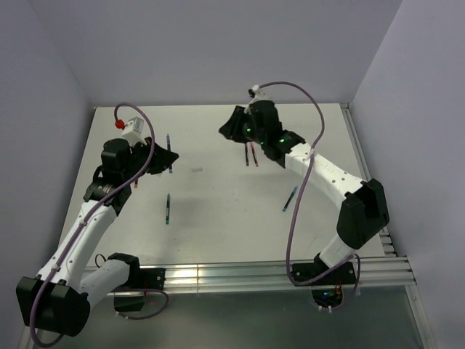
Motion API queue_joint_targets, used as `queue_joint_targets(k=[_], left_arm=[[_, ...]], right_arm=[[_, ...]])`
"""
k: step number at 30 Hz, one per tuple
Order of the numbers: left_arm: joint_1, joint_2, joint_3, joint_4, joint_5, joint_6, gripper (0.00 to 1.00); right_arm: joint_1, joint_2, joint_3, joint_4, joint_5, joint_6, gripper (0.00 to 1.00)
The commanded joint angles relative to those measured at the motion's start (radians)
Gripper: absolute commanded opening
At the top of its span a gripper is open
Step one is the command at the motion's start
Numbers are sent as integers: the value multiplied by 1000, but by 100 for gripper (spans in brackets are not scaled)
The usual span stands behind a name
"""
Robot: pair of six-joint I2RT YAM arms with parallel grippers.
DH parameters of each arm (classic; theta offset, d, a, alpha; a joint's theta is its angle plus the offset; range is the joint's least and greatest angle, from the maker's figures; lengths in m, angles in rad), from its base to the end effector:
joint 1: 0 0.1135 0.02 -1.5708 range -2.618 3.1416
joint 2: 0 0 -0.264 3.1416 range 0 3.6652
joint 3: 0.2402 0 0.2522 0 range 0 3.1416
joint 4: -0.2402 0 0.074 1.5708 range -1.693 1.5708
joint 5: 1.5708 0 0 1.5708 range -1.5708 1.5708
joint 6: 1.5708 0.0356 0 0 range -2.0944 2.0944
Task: Insert the pens into the pen caps
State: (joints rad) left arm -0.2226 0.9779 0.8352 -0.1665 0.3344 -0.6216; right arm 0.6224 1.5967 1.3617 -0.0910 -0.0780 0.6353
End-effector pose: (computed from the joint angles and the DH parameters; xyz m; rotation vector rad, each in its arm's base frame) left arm 0.2179 -0.0613 0.3242 -0.1506 1.9556 -0.8821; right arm 0.3094 0.2254 0.3437 -0.0432 2.0055 0.9096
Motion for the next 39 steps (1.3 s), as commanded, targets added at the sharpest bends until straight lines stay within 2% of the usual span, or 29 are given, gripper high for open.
queue_joint_targets(k=[1,5,13,20,26,29,34,39], left_arm=[[11,8,31,13,-5,8,0],[12,33,35,19,24,2,0],[12,47,33,16,32,5,0],[12,51,30,22,41,3,0],[12,50,30,22,41,3,0],[12,48,30,22,43,3,0],[12,47,27,24,45,3,0],[12,48,28,25,49,2,0]], right_arm=[[-233,32,36,-113,-81,-104,36],[-326,120,109,-274,107,-280,36],[-383,442,316,-464,224,-413,33],[-405,488,323,-487,288,-459,33],[-408,460,277,-489,300,-402,35],[-408,451,251,-489,271,-358,31],[-408,445,218,-483,265,-329,10],[-408,440,198,-481,293,-312,6]])
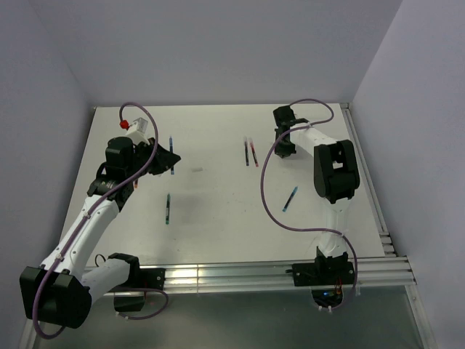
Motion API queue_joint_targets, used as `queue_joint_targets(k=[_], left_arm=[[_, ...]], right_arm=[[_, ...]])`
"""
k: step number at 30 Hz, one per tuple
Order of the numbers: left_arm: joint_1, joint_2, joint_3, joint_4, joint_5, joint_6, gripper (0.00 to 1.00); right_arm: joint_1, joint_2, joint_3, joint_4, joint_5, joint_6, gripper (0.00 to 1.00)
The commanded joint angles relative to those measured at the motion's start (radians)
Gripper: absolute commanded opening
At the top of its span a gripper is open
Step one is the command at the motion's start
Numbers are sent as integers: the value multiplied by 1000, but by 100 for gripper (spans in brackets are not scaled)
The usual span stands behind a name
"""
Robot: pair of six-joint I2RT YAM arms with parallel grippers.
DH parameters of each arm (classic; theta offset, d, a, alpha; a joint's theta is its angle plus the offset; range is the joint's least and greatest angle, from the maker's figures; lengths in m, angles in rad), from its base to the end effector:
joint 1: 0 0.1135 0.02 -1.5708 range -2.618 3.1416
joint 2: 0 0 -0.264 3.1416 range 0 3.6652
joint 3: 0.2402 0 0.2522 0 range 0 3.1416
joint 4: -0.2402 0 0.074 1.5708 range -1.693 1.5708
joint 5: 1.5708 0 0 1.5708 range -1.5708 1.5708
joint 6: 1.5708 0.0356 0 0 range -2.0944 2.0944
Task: Insert the pens into the pen caps
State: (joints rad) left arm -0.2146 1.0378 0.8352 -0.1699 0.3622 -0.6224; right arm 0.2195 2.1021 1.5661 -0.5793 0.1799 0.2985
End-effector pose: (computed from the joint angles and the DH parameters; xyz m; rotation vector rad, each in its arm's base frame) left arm 0.2297 -0.0630 0.3113 -0.1610 2.0210 -0.8949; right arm 0.4337 0.0902 0.1697 0.1604 2.6514 -0.0739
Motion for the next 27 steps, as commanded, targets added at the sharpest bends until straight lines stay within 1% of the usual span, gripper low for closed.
queue_joint_targets(k=[1,9,22,27], left_arm=[[4,-12,27,30,21,3,0],[4,-13,28,27,17,6,0],[4,-12,31,23,12,9,0],[4,-10,31,23,14,9,0]], right_arm=[[-6,-60,-3,7,35,30,6],[-25,-30,25,6,46,47,4],[-40,27,115,-20,33,57,4],[-39,-10,82,-28,16,53,1]])
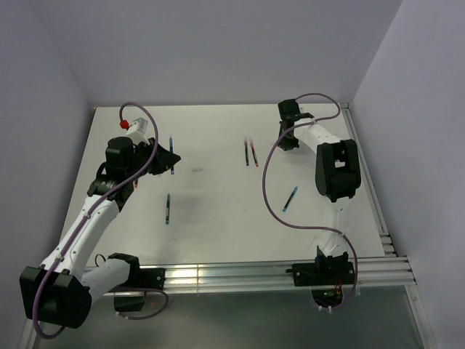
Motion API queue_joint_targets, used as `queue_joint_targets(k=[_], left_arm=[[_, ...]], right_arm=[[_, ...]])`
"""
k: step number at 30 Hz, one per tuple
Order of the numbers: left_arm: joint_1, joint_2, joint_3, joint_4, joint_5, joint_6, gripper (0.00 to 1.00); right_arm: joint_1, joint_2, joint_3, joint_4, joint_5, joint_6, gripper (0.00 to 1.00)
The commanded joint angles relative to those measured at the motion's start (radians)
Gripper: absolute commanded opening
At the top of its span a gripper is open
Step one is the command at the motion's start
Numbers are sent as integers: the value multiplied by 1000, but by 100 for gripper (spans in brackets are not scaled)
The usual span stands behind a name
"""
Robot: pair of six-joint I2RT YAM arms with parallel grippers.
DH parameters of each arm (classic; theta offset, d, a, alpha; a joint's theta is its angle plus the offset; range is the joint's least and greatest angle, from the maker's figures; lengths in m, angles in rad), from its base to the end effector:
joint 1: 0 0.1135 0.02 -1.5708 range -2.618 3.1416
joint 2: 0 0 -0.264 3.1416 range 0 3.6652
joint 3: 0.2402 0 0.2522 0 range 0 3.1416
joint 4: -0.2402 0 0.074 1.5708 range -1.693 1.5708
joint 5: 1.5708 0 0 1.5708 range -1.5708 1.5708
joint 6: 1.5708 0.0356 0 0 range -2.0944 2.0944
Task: Insert the pens into the pen caps
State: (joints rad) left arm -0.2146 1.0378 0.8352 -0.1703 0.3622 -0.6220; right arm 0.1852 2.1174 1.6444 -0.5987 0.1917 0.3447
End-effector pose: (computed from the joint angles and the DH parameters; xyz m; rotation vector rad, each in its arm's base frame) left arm 0.2297 -0.0630 0.3113 -0.1607 2.0214 -0.8946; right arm 0.4482 0.0771 0.1852 0.2718 2.5973 -0.0680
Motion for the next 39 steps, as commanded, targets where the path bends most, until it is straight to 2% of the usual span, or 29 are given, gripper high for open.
queue_joint_targets(k=[1,14,27,39], left_arm=[[4,-10,31,23,14,8,1],[4,-12,30,23,15,8,0],[4,-12,31,22,12,11,0],[4,-5,33,17,6,16,0]], right_arm=[[-3,-36,-7,-6,6,5,1],[20,-70,-98,25,-20,14,0],[14,-8,-32,2,61,22,0],[-3,55,75,-23,52,28,0]])
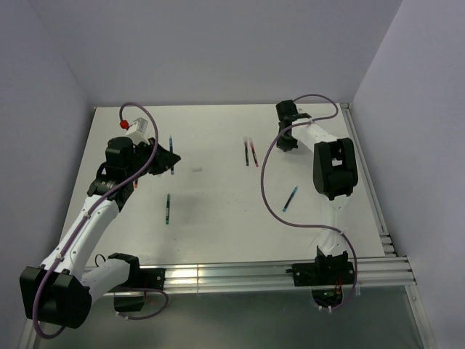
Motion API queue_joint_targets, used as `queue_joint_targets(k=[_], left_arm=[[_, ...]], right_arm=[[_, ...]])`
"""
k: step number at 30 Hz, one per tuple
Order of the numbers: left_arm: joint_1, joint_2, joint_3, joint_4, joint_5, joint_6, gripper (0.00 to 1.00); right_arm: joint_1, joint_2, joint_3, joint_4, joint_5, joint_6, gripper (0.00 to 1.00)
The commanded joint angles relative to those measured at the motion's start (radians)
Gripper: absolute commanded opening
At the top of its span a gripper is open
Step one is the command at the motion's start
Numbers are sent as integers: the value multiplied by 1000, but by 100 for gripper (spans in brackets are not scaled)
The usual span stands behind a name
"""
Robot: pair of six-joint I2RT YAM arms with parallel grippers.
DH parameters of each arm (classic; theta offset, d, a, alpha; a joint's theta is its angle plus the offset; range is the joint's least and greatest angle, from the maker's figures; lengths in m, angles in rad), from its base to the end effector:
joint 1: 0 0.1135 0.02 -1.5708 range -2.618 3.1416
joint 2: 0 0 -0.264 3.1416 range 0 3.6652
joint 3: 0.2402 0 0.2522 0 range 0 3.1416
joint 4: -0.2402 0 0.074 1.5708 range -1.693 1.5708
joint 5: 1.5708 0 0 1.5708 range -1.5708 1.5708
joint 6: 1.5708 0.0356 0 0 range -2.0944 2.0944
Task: Insert the pens into the pen caps
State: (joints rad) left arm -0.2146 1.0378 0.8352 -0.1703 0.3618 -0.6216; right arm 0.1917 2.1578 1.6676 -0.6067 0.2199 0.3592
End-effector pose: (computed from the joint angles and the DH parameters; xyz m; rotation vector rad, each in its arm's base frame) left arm 0.2297 -0.0630 0.3113 -0.1606 2.0213 -0.8939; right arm 0.4533 0.0801 0.1742 0.2894 2.6108 -0.1065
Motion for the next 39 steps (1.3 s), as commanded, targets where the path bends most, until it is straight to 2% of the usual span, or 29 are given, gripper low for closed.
queue_joint_targets(k=[1,9,15,21,32,39], left_arm=[[4,-2,33,17,6,16,0],[4,1,33,15,6,16,0],[6,1,33,20,12,14,0],[6,-7,31,23,14,13,0],[6,-10,28,28,25,5,0],[6,-10,27,26,23,6,0]], right_arm=[[-9,16,50,-16,27,14,0],[-17,27,64,-19,38,14,0],[-14,-65,11,-1,55,32,0],[-1,-113,-25,-1,46,38,4],[23,-96,-92,15,26,60,4],[22,-67,-72,16,41,57,4]])
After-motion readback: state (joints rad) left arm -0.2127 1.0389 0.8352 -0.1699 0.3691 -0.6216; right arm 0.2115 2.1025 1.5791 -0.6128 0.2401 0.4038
